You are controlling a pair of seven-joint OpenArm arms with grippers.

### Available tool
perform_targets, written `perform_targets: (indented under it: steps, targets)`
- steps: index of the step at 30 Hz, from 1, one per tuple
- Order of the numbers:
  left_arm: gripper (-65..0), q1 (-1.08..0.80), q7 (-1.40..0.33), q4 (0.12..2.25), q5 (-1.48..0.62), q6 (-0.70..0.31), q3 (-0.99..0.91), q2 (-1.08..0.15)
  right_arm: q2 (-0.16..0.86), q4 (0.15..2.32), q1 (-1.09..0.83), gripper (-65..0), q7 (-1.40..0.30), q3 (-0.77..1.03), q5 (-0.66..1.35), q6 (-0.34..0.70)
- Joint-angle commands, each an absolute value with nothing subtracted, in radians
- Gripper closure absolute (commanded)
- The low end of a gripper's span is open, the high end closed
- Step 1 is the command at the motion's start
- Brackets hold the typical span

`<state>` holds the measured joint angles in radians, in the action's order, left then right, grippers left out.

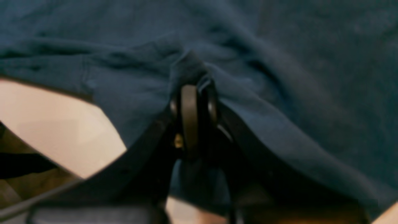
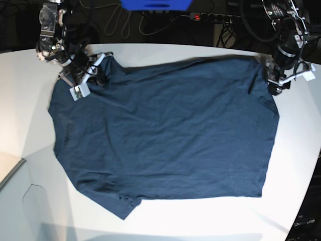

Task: Layout the t-shirt on the table in an organized manner, then fold the t-shirt properly
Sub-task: 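Grasp the shoulder corner with the right gripper and tug it outward, then pull the opposite shoulder corner outward with the left gripper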

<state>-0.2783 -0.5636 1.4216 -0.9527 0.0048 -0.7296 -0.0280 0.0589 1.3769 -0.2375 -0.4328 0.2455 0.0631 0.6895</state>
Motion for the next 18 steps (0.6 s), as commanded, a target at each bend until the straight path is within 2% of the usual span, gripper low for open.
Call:
perform_targets:
  steps: [1, 13, 15, 18]
  targets:
    - [-33.8, -0.268, -0.555, 1.42, -0.97, 0.001, -0.731, -0.036, 0.076, 1.36, -0.222, 0.0, -0.481, 0.248, 0.015, 0.687]
    - [-33.3, -0.26, -0.555, 1.399, -0.969, 0.002, -0.679, -0.036, 0.087, 1.336, -0.193, 0.0, -0.483, 0.248, 0.015, 0.687]
    - [-27.4, -0.26, -0.555, 1.402, -0.969, 0.002, -0.679, -0.038, 0.087, 1.336, -0.193, 0.0, -0.483, 0.248, 0.015, 0.687]
    - [-10.8, -0.262, -0.555, 1.408, -0.969, 0.002, -0.679, -0.039, 0.087, 1.336, -0.191, 0.0, -0.483, 0.248, 0.015, 0.687]
